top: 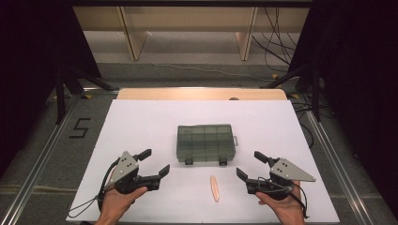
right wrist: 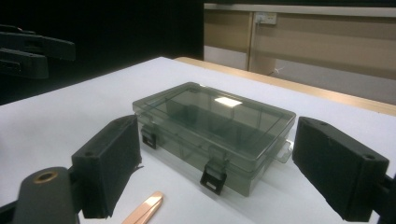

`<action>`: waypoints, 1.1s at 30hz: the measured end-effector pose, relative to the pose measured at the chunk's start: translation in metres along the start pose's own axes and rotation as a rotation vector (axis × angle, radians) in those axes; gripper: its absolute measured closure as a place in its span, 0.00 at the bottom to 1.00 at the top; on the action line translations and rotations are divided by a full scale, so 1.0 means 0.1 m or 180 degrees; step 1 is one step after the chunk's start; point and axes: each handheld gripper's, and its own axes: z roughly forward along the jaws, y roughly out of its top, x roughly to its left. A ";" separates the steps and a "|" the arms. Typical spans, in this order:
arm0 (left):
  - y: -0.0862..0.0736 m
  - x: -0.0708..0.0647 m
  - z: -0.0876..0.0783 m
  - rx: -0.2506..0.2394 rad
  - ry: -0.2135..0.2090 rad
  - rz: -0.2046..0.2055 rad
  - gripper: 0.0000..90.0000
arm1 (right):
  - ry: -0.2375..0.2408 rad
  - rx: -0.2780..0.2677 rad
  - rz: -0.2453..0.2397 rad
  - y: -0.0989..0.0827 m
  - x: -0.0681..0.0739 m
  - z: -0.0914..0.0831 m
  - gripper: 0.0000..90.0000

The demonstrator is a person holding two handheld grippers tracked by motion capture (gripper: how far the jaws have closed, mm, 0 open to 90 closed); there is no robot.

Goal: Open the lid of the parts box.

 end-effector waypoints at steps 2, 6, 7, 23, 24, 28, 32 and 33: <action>0.00 0.00 0.00 0.0001 -0.0001 0.0002 0.18 | -0.0031 -0.0042 -0.0046 0.00 -0.01 0.01 0.18; -0.01 0.00 0.01 0.0041 0.0039 0.0000 0.18 | -0.0028 -0.0029 -0.0058 0.00 -0.02 0.01 0.18; -0.01 0.01 0.01 0.0035 0.0033 -0.0005 0.18 | -0.0034 -0.0025 -0.0060 0.00 -0.02 0.01 0.18; 0.00 0.06 0.04 0.0064 0.0028 -0.0101 0.18 | -0.0053 0.0093 -0.0171 0.01 -0.06 0.09 0.19; 0.00 0.06 0.05 0.0093 0.0028 -0.0109 0.18 | -0.0047 0.0122 -0.0191 0.03 -0.08 0.10 0.19; 0.01 0.10 0.09 0.0107 0.0028 -0.0105 0.18 | -0.0038 0.0116 -0.0214 0.05 -0.12 0.13 0.20; 0.01 0.14 0.14 0.0128 0.0032 -0.0115 0.21 | -0.0036 0.0122 -0.0248 0.09 -0.16 0.17 0.23; 0.01 0.14 0.14 0.0128 0.0032 -0.0115 0.21 | -0.0037 0.0120 -0.0262 0.11 -0.18 0.18 0.25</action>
